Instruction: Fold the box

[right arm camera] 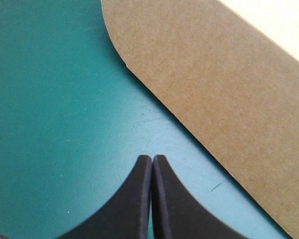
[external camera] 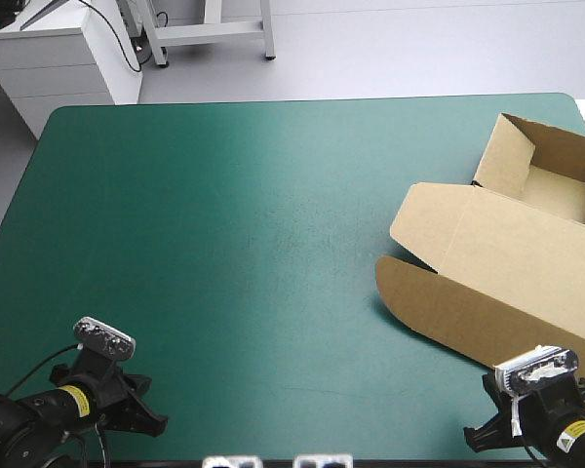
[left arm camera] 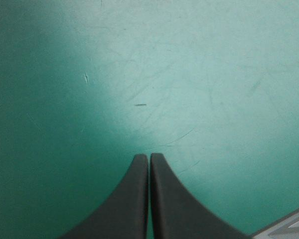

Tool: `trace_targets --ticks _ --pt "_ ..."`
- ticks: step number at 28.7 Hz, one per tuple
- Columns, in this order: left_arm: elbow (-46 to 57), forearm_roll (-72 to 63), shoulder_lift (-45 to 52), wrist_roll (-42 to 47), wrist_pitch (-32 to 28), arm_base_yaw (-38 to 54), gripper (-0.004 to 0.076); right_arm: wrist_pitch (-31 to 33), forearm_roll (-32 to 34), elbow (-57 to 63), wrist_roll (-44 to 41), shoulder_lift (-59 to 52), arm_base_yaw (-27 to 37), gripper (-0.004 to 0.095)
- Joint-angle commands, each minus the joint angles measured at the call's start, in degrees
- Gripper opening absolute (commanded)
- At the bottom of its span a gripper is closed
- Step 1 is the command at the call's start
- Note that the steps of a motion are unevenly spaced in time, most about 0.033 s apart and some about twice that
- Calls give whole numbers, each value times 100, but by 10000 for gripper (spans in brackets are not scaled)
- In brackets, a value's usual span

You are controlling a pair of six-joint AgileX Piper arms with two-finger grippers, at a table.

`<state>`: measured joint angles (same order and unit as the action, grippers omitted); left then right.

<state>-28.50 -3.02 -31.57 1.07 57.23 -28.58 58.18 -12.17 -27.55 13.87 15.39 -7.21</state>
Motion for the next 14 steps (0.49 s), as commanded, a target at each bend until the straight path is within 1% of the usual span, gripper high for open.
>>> trace_targets --ticks 1,5,14 --pt "-144 -32 -29 45 -242 -18 -8 -325 -53 -129 26 74 -3 -15" --pt "-144 -32 -29 174 -220 -18 -8 -325 -53 -129 26 74 -3 -15" --pt "-144 -32 -29 174 -220 -18 -8 -325 -53 -129 26 74 -3 -15"
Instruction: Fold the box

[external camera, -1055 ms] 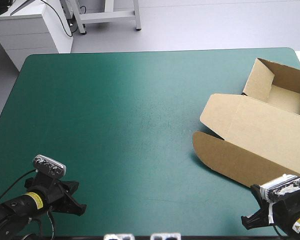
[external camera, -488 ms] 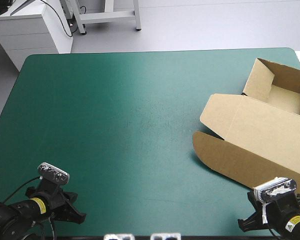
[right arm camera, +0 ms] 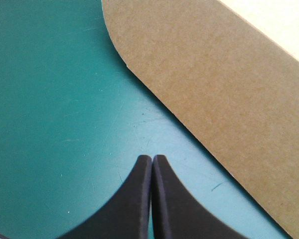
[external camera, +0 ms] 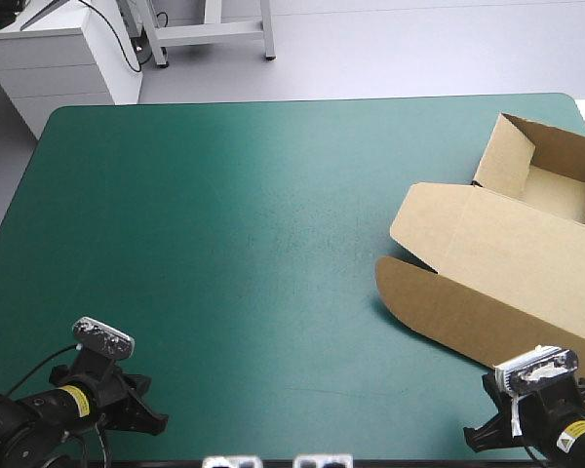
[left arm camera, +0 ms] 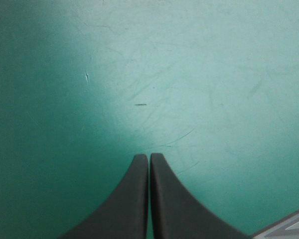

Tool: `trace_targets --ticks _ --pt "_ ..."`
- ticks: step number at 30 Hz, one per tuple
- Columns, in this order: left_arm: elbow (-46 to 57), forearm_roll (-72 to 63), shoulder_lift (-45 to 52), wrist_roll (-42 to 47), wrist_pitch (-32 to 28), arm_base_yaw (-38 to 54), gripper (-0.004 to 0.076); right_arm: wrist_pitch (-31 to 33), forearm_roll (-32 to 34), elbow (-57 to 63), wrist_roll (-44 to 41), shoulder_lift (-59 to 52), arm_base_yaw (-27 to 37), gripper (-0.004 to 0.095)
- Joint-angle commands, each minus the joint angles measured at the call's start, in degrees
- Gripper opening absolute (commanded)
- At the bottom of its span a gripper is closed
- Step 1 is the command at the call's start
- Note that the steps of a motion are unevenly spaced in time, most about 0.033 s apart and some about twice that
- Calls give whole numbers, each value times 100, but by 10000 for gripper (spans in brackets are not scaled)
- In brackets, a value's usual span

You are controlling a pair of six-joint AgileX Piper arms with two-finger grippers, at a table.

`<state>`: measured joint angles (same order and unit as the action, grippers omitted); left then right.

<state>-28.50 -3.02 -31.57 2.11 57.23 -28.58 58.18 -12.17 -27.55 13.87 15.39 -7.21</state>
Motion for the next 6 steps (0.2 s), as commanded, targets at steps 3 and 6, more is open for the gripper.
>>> trace_targets --ticks 3,6 --pt "-144 -32 -29 70 -220 -18 -8 -325 -53 -129 26 74 -3 -15" --pt "-144 -32 -29 70 -220 -18 -8 -325 -53 -129 26 74 -3 -15"
